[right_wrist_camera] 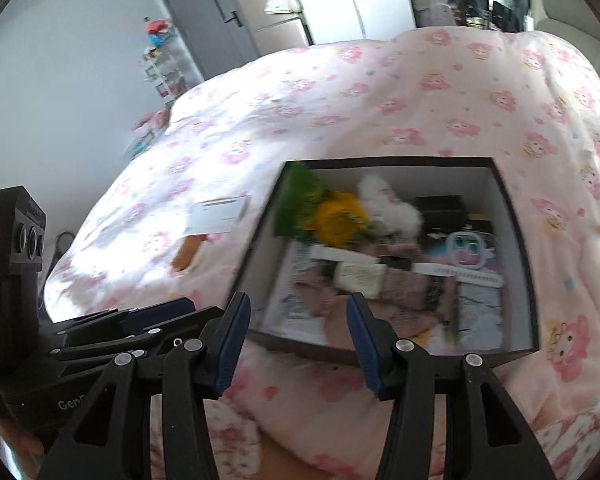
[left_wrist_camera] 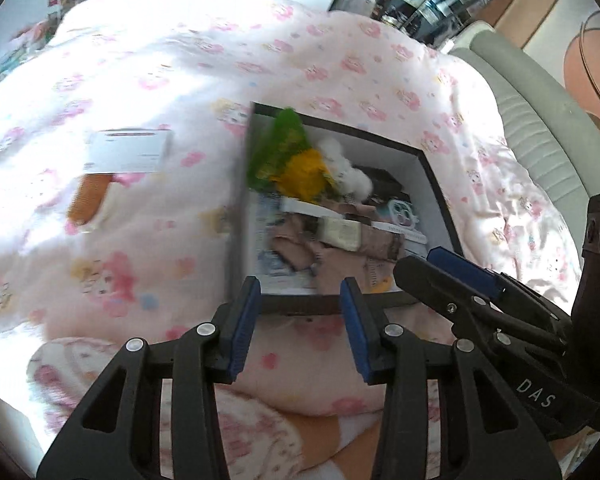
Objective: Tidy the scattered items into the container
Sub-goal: 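Move the left gripper back to the wooden comb on the sheet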
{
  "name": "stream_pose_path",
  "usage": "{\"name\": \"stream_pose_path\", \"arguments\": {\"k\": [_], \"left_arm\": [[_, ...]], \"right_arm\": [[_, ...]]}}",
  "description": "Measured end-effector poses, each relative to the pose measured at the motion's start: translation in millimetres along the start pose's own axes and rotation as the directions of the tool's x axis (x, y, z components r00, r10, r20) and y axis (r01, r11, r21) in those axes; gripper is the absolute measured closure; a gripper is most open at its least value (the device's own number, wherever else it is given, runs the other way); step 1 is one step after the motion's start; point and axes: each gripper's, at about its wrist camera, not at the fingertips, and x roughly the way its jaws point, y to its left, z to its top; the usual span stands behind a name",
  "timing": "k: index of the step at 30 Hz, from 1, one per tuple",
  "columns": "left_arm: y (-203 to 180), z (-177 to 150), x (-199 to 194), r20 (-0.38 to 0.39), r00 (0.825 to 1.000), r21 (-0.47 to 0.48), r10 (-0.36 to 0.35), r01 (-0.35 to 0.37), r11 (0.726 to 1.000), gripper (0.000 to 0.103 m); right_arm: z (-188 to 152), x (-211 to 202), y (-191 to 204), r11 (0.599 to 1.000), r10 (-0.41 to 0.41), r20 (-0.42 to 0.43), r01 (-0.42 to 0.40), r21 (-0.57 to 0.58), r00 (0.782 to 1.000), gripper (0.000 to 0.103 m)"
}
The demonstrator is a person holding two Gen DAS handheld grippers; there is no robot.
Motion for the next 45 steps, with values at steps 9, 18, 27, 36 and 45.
{"name": "stream_pose_path", "arguments": {"k": [9, 18, 27, 36, 45], "left_arm": [[84.6, -16.0, -44.7, 0.044, 0.997, -0.118, 0.071, -0.065, 0.991, 0.062], [169.1, -29.7, -60.5, 0.056, 0.991, -0.268, 0.121, -0.102, 0.958, 0.062], [242.1, -24.9, -44.0, 0.049, 0.995, -0.395, 0.089, -0.063, 0.917, 0.062], [286.3, -11.1, -5.7, 0.014, 0.997, -0.450, 0.074, -0.060, 0.891, 0.062], [331.2, 3.5, 30.3, -0.011, 0.997, -0.502, 0.082, -0.077, 0.861, 0.062]], "right_arm": [[-0.3, 29.8, 83.7, 0.992, 0.087, -0.052, -0.092, -0.086, 0.995, 0.056], [1.6, 83.9, 157.2, 0.967, 0.130, -0.139, -0.157, -0.200, 0.982, 0.056], [14.5, 137.8, 205.5, 0.945, 0.107, -0.200, -0.162, -0.285, 0.974, 0.056], [27.3, 202.1, 216.5, 0.955, 0.080, -0.275, -0.153, -0.255, 0.958, 0.056], [28.4, 260.7, 196.4, 0.981, 0.041, -0.321, -0.099, -0.166, 0.946, 0.056]]}}
